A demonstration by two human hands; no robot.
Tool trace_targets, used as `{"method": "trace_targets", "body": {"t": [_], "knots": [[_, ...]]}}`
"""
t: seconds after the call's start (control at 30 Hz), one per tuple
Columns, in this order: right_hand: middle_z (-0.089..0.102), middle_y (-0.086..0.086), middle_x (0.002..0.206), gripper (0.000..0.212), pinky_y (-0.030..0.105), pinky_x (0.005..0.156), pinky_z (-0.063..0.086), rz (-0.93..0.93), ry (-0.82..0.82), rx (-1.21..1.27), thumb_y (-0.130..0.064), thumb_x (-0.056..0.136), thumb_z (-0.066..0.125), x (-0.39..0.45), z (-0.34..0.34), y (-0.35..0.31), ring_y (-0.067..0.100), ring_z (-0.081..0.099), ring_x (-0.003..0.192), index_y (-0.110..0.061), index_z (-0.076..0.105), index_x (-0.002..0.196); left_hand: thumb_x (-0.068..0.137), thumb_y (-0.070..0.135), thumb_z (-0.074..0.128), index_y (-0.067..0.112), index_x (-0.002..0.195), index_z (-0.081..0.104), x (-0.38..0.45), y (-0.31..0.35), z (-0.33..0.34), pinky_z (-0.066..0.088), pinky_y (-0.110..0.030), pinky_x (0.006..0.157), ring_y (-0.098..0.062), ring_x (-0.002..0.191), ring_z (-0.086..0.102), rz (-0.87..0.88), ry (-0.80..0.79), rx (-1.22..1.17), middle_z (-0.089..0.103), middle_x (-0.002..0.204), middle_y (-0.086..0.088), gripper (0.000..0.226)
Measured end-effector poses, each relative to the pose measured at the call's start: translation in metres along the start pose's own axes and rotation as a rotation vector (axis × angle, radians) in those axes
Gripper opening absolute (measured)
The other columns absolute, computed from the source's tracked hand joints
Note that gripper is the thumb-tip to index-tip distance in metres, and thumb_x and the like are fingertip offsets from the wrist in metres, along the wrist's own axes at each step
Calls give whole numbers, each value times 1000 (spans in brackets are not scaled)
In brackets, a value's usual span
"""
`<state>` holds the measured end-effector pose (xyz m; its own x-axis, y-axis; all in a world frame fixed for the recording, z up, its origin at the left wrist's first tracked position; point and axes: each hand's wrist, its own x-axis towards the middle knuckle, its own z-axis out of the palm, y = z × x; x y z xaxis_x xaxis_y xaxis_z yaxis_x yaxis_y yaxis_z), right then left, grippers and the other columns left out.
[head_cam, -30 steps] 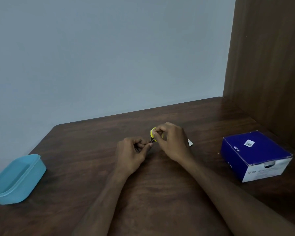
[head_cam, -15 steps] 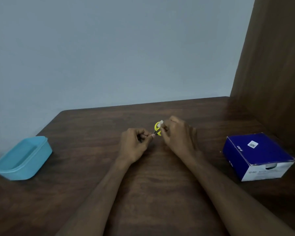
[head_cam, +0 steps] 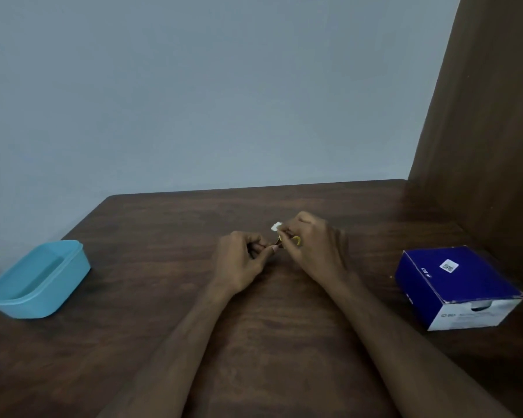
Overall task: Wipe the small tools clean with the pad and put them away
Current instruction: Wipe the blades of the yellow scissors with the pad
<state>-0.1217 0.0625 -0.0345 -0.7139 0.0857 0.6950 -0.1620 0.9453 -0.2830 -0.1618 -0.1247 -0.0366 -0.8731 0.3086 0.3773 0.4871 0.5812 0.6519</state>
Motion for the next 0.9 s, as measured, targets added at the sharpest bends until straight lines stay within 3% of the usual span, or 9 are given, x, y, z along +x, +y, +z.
{"method": "trace_targets", "body": {"t": [0.17,0.33,0.57,0.77,0.9], "knots": [[69,-8,88,14,32,61,49,214,13,122,-42,95,70,4,-4,14,20,70,81,-30,75,93,89,36,86,26,81,83,1,-2,3,41,-17,52,5,52,60,-37,74,-47,72,64,16,14],[72,-13,83,10,32,61,52,204,-39,279,-36,91,75,4,-3,13,8,66,73,-28,78,86,89,33,87,23,82,84,1,-3,2,39,-12,51,3,53,59,-37,111,-76,72,65,15,12],[67,-7,87,16,38,63,54,2,-146,168,-40,93,66,-5,1,-5,19,67,80,-27,74,88,89,30,88,23,78,82,2,-5,3,41,-12,52,2,55,62,-46,111,-79,73,65,16,13],[71,-14,84,10,30,62,50,249,-29,166,-43,88,71,0,-3,2,13,69,81,-33,74,88,91,33,86,26,78,81,3,-5,4,40,-15,53,0,54,58,-41,88,-105,71,65,12,15],[73,-13,82,7,33,64,55,241,-70,265,-36,87,74,1,-2,2,12,70,80,-30,75,84,92,32,85,26,81,82,3,-4,4,39,-13,52,0,53,57,-38,71,-116,70,63,12,13]]}}
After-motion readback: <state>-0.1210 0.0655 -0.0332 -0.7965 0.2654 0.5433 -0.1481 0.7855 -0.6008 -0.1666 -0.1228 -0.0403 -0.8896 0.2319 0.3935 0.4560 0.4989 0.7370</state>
